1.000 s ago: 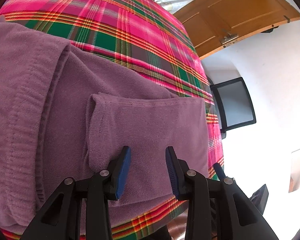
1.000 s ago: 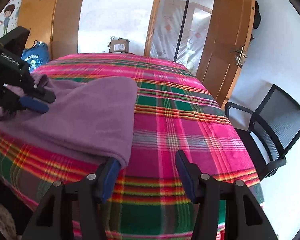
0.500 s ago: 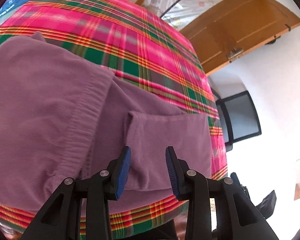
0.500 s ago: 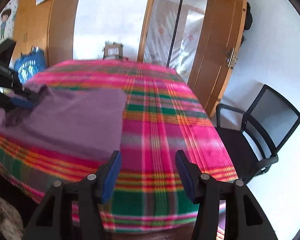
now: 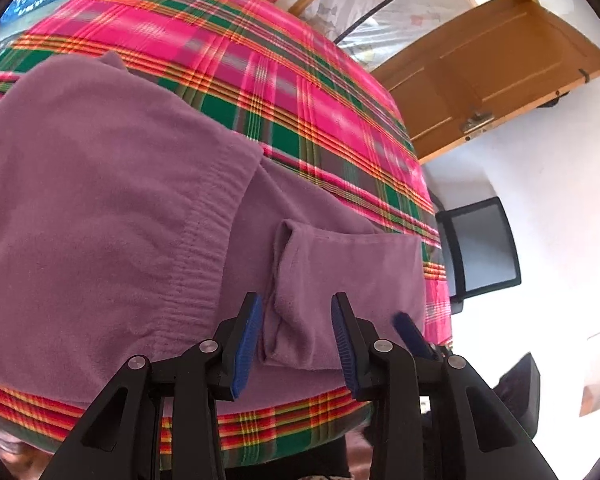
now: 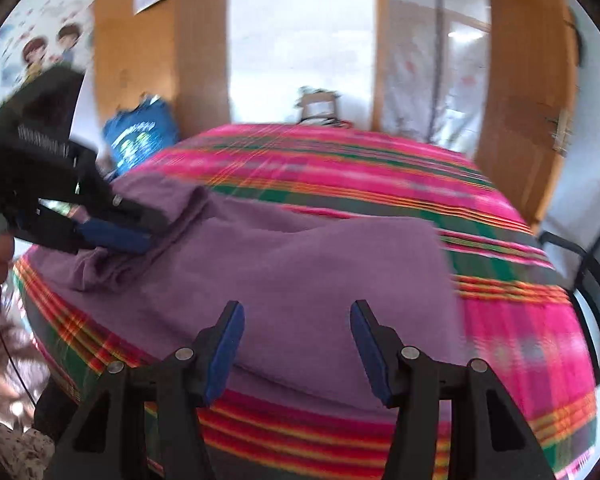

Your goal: Fold clothes

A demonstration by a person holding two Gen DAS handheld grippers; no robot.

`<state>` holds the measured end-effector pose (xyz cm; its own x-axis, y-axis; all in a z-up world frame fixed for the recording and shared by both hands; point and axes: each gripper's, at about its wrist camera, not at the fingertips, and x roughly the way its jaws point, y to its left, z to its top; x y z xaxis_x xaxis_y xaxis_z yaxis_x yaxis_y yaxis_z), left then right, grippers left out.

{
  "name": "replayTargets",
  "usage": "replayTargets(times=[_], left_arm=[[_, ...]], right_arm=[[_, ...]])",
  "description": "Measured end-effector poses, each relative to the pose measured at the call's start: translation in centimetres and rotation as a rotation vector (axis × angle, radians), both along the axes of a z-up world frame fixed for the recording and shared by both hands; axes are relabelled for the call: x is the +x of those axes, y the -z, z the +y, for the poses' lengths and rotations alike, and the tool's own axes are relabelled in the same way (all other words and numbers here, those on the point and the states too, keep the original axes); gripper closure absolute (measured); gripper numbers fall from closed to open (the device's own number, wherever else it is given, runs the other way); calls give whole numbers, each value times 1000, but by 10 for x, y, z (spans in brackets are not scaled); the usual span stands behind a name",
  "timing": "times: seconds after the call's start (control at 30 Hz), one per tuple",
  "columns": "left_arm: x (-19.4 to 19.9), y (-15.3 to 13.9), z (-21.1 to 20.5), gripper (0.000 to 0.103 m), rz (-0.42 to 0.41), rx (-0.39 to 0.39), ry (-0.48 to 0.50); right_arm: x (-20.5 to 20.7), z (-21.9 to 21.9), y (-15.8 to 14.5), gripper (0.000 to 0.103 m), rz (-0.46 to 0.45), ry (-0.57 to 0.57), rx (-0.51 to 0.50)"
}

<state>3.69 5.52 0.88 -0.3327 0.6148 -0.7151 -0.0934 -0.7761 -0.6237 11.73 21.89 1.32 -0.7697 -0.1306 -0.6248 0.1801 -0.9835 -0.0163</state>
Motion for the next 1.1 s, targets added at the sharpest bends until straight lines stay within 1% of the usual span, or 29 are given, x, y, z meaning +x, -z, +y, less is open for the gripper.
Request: replayTargets(times=[0.13, 0.27, 0.37, 0.43, 0.47, 0.5, 0.6, 0.67, 0.7, 0.8, 0.87, 0.93, 1.0, 1.03, 1.07, 1.1], left_arm=[[1, 0, -2, 66, -3, 14, -1], [0, 2, -7, 66, -9, 28, -8], [0, 2, -11, 66, -9, 40, -13], [0, 0, -13, 66, -5, 47, -14], [0, 0, -14, 66, -2, 50, -14], [0, -1, -16, 66, 0, 53, -18], [1, -2, -19, 66, 0, 60, -18], [1, -1, -22, 66, -1, 62, -22], [1, -1, -24, 66, -2, 63, -24], [1, -1, -28, 66, -3, 66, -29], [0, -3, -32, 66, 2, 70, -34], [0, -4, -35, 66, 8, 73, -38], [0, -5, -39, 65, 13, 77, -42], [0, -6, -41, 66, 16, 78, -45], [0, -6, -42, 65, 19, 80, -47], [0, -6, -44, 65, 19, 80, -49]], right_arm=[[-17, -21, 3, 47, -11, -52, -13], [-27, -44, 13, 48, -67, -94, 5], [-20, -57, 10, 52, -49, -124, 62], [-16, -57, 3, 52, -35, -167, 19], [-15, -56, -1, 52, -18, -169, 3], [-17, -56, -2, 52, -13, -155, 8], [-26, -59, 5, 52, -40, -130, 35], [-33, -64, 15, 52, -77, -102, 73], [-32, -65, 14, 52, -68, -101, 71], [-30, -73, 9, 52, -63, -137, 59], [-25, -78, 4, 52, -35, -152, 71], [-19, -76, -3, 52, -9, -157, 42], [-18, -70, -6, 52, -12, -152, -5], [-19, -68, -6, 53, -18, -156, -25], [-20, -67, -5, 60, -26, -165, -40], [-21, -68, -2, 65, -34, -164, -40]])
